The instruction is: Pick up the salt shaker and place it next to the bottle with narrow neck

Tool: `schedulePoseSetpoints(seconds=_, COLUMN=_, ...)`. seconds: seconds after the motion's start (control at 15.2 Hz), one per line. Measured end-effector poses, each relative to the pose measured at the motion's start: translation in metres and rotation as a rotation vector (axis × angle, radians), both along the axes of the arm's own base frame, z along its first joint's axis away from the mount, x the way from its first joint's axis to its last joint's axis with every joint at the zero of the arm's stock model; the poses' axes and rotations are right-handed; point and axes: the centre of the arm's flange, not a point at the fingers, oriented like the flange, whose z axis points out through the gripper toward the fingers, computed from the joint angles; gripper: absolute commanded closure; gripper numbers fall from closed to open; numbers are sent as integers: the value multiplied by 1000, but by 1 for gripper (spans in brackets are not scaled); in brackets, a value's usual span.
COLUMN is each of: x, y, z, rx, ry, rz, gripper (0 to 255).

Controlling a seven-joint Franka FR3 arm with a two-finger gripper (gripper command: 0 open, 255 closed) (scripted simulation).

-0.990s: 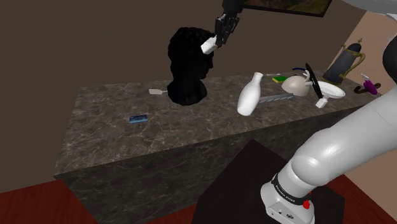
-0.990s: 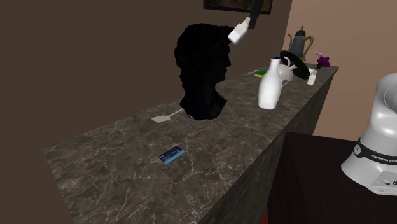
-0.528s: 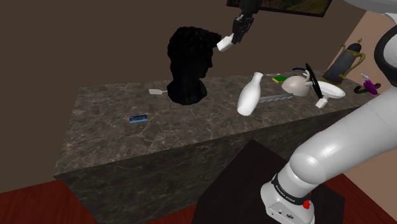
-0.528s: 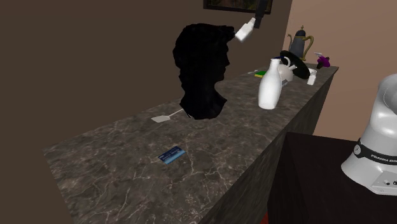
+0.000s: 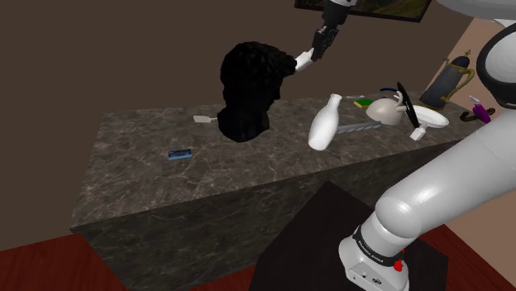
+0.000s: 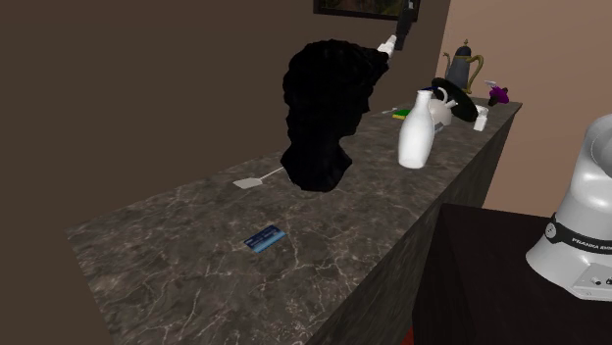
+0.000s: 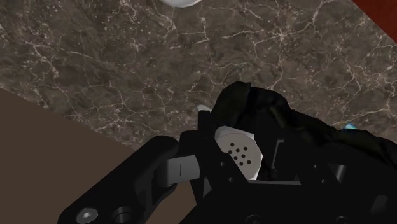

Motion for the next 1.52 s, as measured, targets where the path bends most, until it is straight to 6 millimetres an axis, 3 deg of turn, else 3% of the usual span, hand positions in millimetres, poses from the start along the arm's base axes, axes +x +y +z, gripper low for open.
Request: schedulePoseSetpoints(seconds=1.52, x=0, y=0, z=-122, rx=0, ry=0, rz=0, gripper=255)
